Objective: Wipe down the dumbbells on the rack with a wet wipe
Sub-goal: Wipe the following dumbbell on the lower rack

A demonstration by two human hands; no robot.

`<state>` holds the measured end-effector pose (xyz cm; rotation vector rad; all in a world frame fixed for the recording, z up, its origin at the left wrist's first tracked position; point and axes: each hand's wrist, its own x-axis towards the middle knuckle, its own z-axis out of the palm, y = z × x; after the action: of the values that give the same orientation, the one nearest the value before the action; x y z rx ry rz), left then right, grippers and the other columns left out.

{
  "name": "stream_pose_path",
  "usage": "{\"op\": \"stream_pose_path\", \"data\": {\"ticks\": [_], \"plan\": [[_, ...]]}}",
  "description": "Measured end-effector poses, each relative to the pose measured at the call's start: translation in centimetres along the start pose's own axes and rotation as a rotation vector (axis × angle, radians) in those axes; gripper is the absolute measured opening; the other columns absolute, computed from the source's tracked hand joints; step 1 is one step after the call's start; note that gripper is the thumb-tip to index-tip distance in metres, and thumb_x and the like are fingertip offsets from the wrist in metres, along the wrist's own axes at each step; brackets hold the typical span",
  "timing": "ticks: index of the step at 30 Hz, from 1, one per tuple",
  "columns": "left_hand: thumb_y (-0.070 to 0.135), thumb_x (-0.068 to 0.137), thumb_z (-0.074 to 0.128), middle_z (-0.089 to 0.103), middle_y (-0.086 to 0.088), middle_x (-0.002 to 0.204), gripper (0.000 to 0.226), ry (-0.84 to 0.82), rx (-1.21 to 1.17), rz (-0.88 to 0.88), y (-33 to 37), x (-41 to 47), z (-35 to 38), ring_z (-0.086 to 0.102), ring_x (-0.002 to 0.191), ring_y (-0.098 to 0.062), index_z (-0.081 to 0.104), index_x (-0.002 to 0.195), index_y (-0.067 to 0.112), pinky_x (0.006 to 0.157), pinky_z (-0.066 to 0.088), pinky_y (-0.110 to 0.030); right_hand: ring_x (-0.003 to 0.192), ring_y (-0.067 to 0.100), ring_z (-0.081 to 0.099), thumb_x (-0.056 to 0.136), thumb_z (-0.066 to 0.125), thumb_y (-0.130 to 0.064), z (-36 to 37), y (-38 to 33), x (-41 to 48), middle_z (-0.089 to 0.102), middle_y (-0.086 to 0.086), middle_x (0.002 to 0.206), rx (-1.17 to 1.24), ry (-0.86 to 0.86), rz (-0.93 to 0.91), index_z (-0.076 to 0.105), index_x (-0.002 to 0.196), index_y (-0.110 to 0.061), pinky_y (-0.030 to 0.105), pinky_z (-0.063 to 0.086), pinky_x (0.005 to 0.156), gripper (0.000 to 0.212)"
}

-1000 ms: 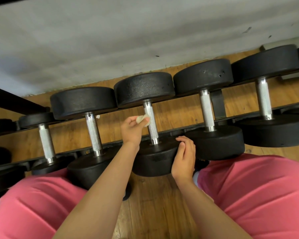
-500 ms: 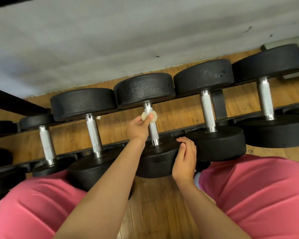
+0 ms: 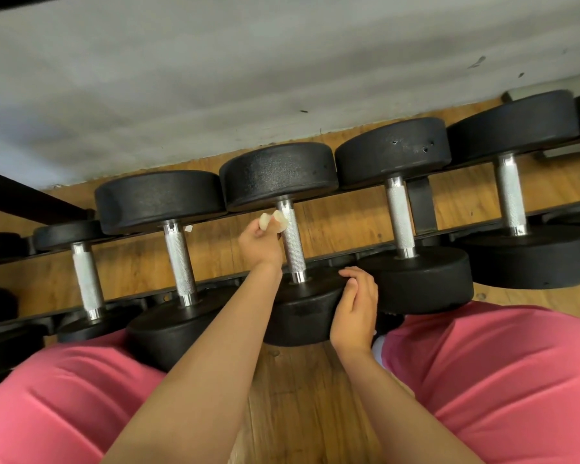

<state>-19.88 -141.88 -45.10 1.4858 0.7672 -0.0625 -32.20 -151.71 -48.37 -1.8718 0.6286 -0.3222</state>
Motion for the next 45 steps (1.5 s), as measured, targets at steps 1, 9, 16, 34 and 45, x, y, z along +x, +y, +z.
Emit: {"op": "stream_pose_path", "data": {"ticks": [1,9,16,34,45], "plan": [[0.019,0.090,0.069,0.067,0.006,0.090,0.006,-0.017,-0.013,-0.013,0.4,-0.1,0.2,0.065,0.093,-0.012,0.064,0.090,0.022,0.088,0.053,-0.028,0.111,0.006,0.047,0.093,0.023,-0.033,0.0,0.0,0.0,0.054,-0.010,0.109,0.003,-0.001,0.001,0.062,0.103,-0.015,0.003,0.026,0.094,0.044],[0.012,0.085,0.074,0.063,0.006,0.081,0.016,0.099,-0.039,0.046,1.4,-0.2,1.1,0.061,0.075,-0.001,0.058,0.086,0.015,0.075,0.054,-0.021,0.114,0.006,0.047,0.095,0.026,-0.027,0.0,0.2,0.0,0.054,-0.011,0.109,0.011,-0.005,0.001,0.060,0.103,-0.018,0.004,0.027,0.096,0.036],[0.013,0.076,0.082,0.066,0.000,0.097,0.042,0.020,-0.121,-0.077,2.1,-0.2,1.6,0.063,0.082,-0.008,0.053,0.107,0.010,0.064,0.048,-0.018,0.112,0.004,0.047,0.095,0.026,-0.030,0.0,0.4,0.0,0.054,-0.014,0.106,0.027,0.010,-0.012,0.061,0.101,-0.017,0.005,0.026,0.096,0.038],[0.003,0.086,0.071,0.065,-0.005,0.098,0.019,-0.066,-0.169,-0.054,2.2,1.7,-0.5,0.067,0.097,-0.019,0.055,0.091,0.012,0.069,0.056,-0.019,0.115,0.007,0.048,0.098,0.030,-0.019,-0.1,0.4,0.0,0.056,-0.010,0.108,0.037,-0.010,0.006,0.058,0.101,-0.021,0.010,0.030,0.099,0.028],[0.005,0.085,0.071,0.064,-0.005,0.099,0.018,-0.358,0.245,-0.044,-1.3,0.3,-4.7,0.066,0.096,-0.019,0.053,0.090,0.007,0.065,0.057,-0.017,0.114,0.007,0.048,0.096,0.028,-0.027,0.0,0.4,0.0,0.057,-0.008,0.109,0.050,-0.009,-0.007,0.060,0.101,-0.018,0.009,0.029,0.098,0.033]]}}
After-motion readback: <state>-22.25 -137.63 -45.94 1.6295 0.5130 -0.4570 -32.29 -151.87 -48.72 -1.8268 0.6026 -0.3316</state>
